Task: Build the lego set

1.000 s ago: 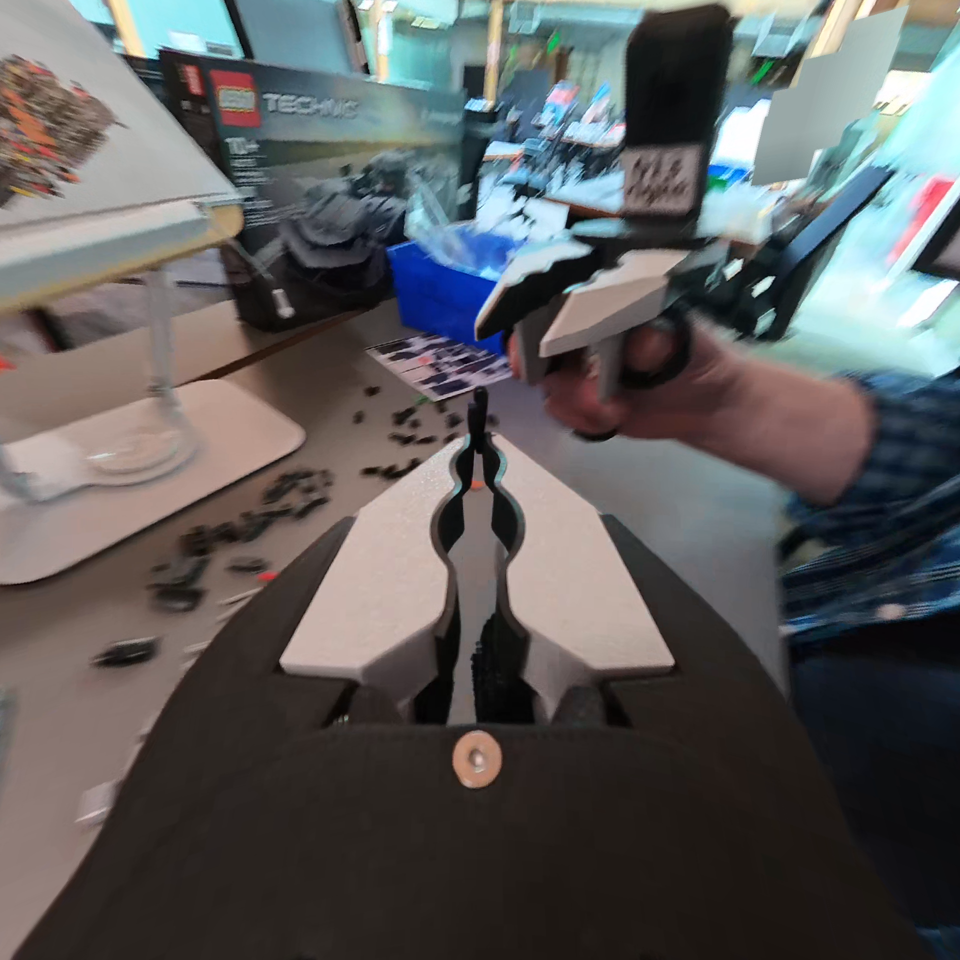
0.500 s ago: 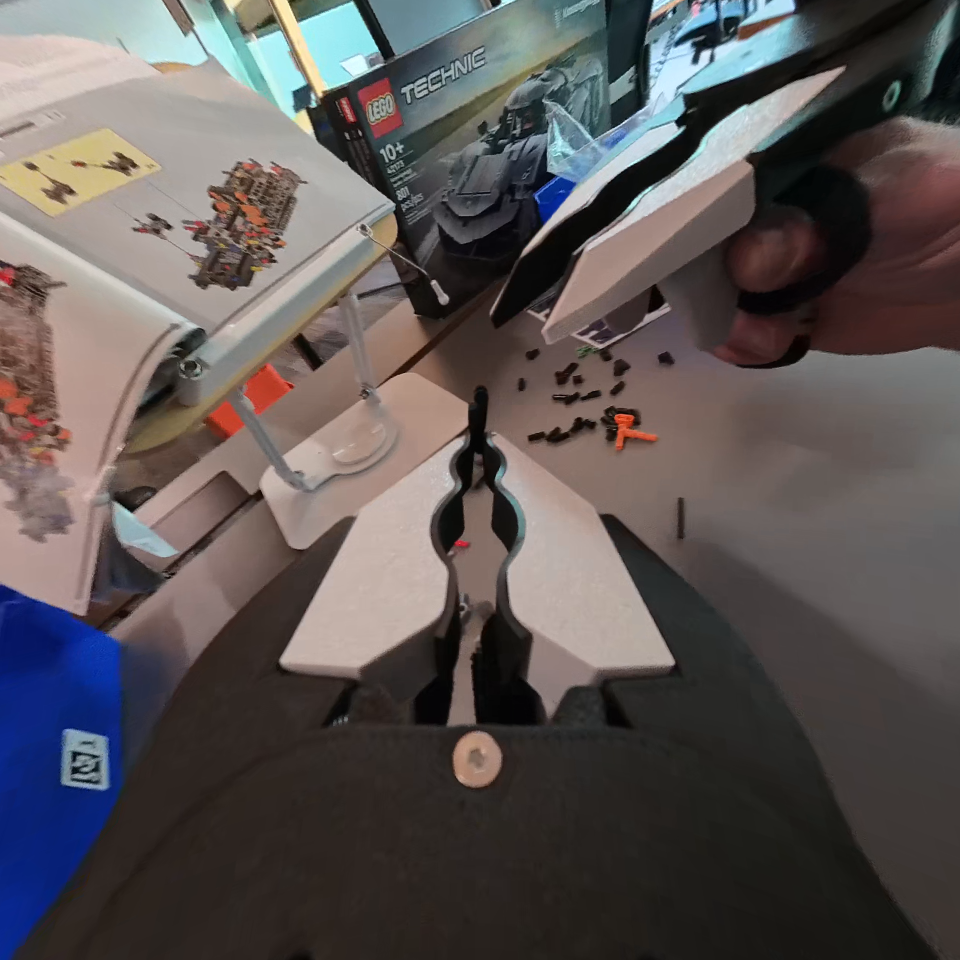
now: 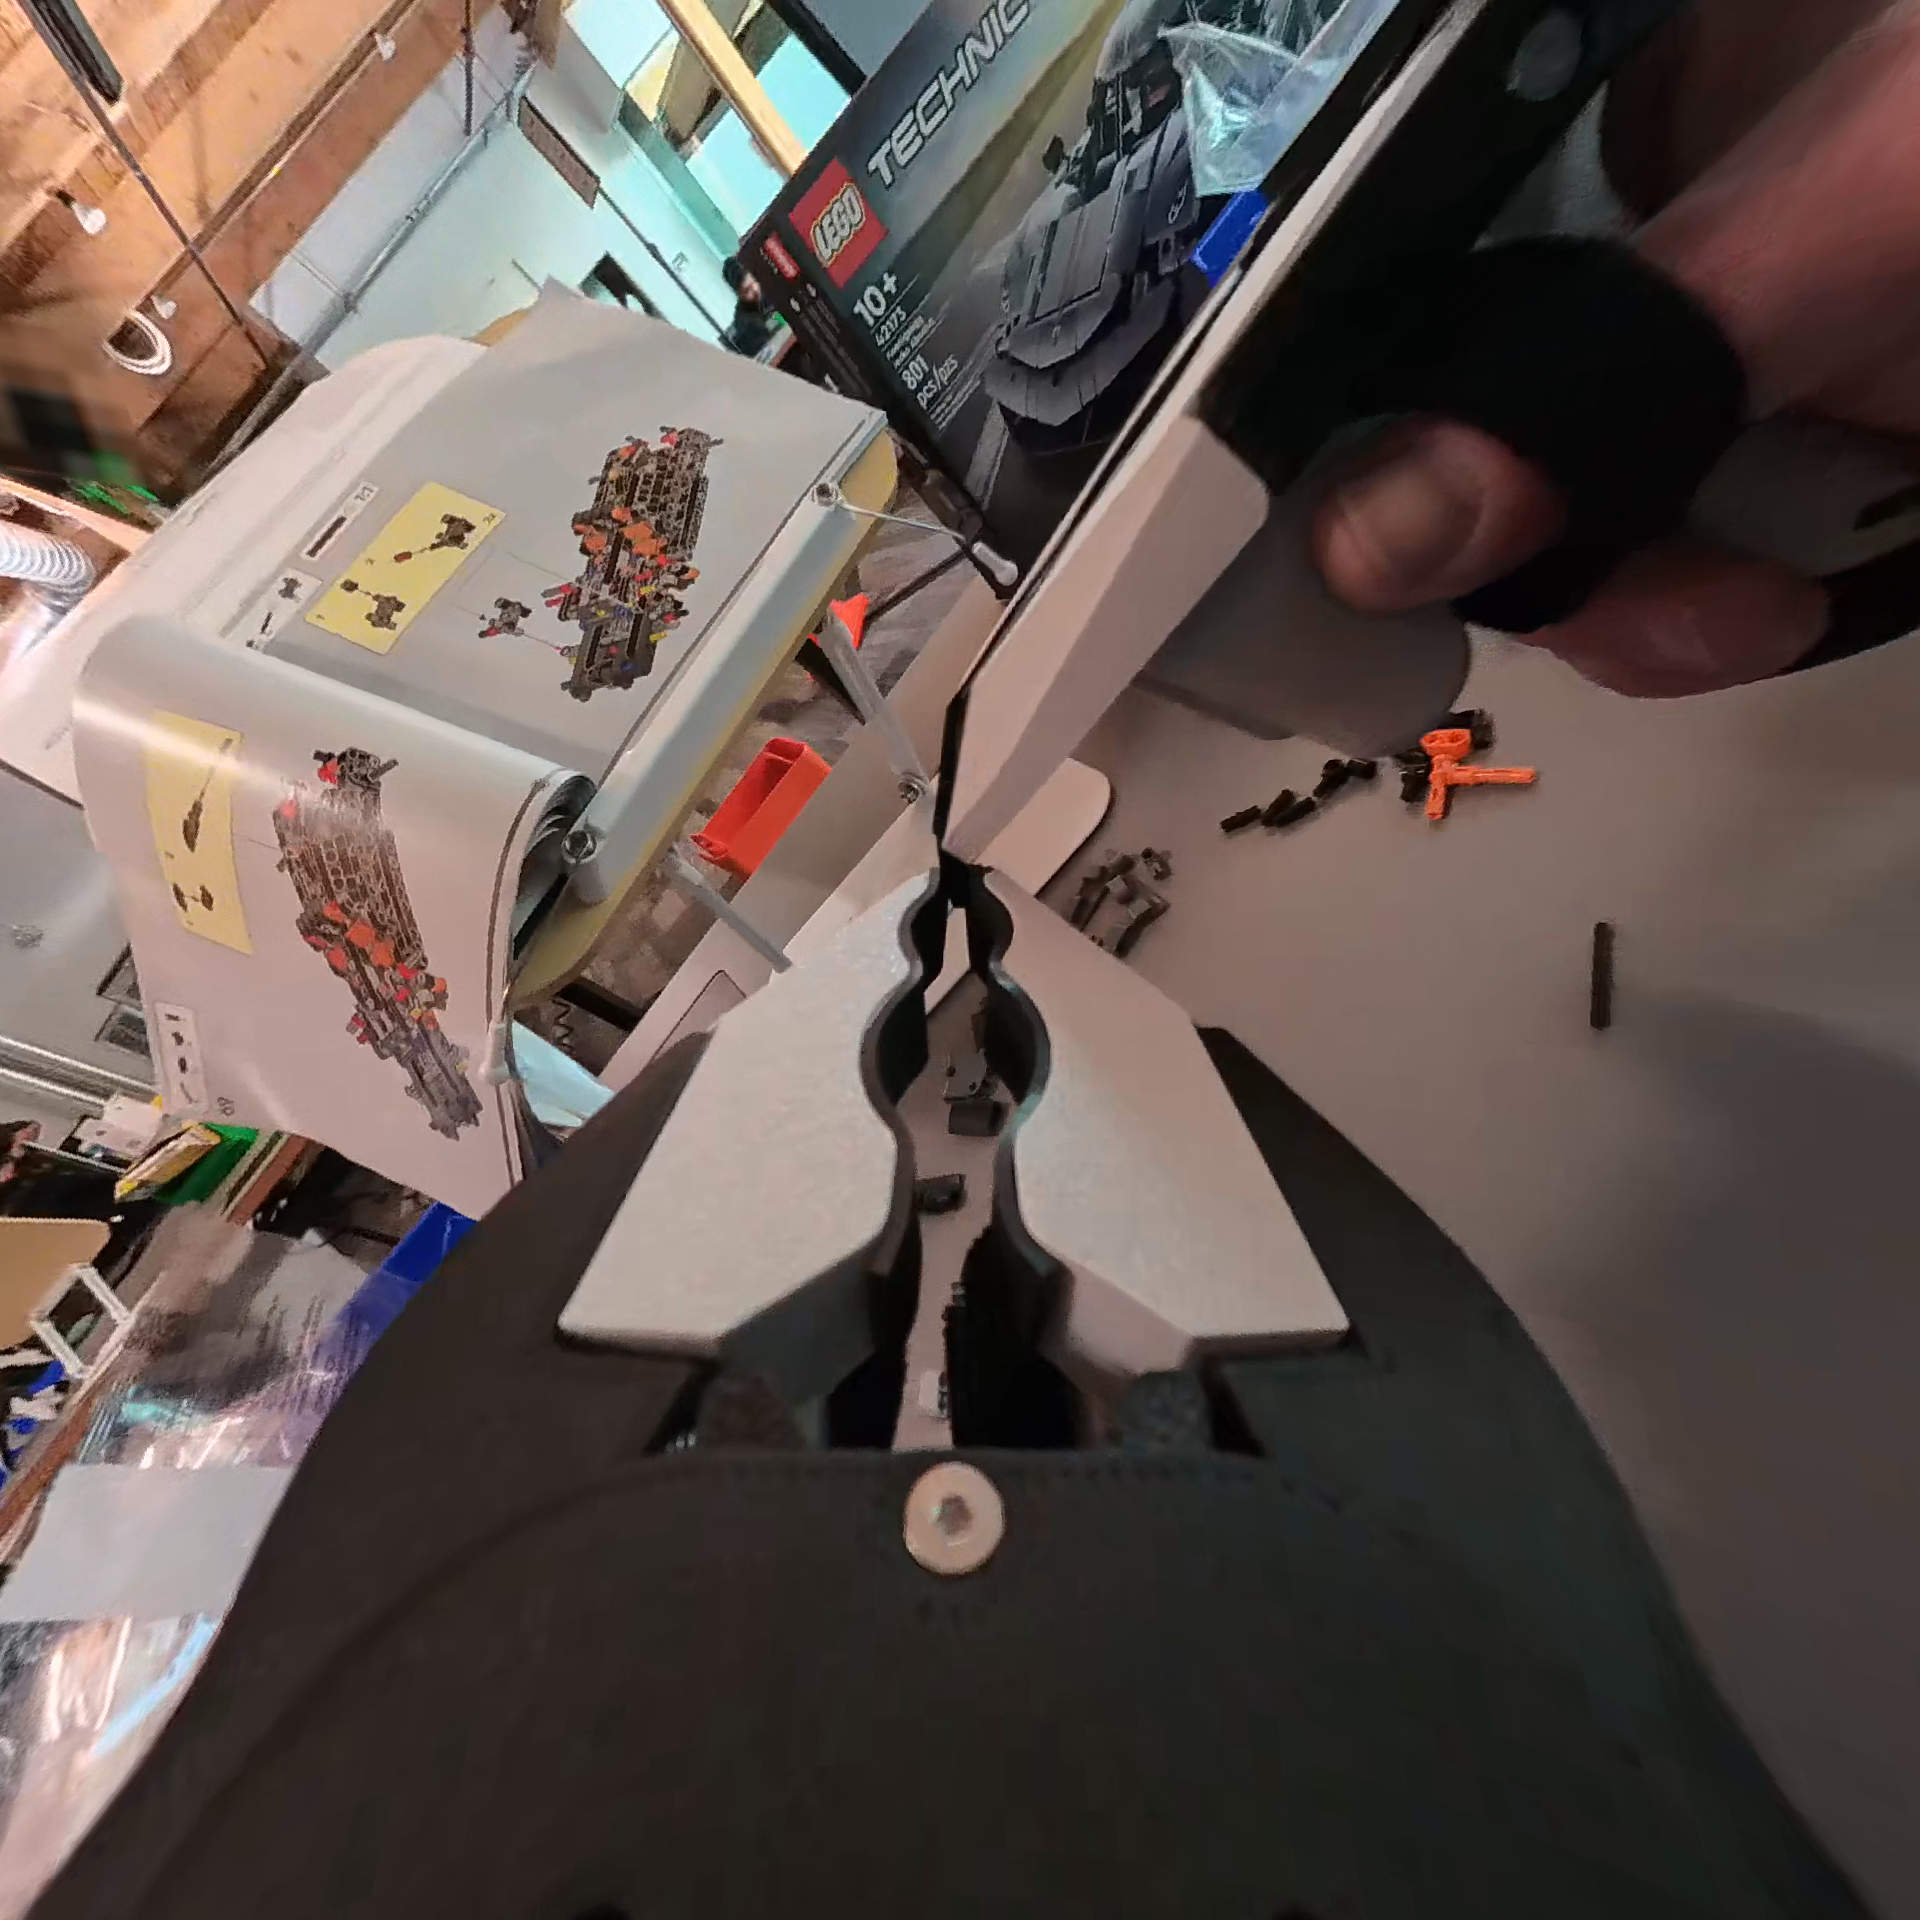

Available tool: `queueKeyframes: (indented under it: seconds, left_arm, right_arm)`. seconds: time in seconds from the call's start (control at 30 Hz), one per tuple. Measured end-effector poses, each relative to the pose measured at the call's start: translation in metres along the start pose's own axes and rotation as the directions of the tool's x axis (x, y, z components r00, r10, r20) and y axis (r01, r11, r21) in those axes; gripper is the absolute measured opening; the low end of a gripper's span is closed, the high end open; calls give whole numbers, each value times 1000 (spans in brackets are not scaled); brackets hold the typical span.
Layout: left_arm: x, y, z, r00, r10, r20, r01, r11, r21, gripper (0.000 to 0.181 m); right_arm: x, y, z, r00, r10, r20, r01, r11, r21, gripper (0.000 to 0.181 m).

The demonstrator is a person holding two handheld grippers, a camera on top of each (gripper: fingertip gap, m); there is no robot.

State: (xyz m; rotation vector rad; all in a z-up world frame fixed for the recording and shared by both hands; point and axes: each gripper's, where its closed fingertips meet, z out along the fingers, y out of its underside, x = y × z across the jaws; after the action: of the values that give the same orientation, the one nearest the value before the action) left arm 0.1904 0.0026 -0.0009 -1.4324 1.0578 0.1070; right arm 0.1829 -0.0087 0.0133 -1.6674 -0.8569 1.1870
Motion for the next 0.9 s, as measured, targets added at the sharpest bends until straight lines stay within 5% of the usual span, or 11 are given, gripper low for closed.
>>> queueKeyframes:
  seconds: [0.17, 0.27, 0.4, 0.63, 0.9]
  left_arm:
    - [4, -7, 0, 999, 31, 11, -31, 999, 17, 3]
    - [7, -18, -3, 999, 37, 39, -39, 997, 64, 18]
    - [29, -21, -3, 997, 78, -3, -78, 994, 75, 10]
    - [76, -12, 9, 991, 43, -127, -41, 999, 21, 7]
    - [99, -21, 23, 984, 25, -177, -26, 1000, 0, 5]
  right_arm:
    - [0, 0, -8, 999, 31, 14, -31, 999, 23, 5]
    - [-4, 3, -14, 987, 142, 72, -145, 989, 40, 4]
    - [-13, 15, -24, 942, 301, 152, -313, 947, 67, 5]
    - [-1, 54, -49, 932, 362, 1, -361, 930, 75, 6]
    - [11, 66, -74, 935, 341, -98, -332, 938, 97, 5]
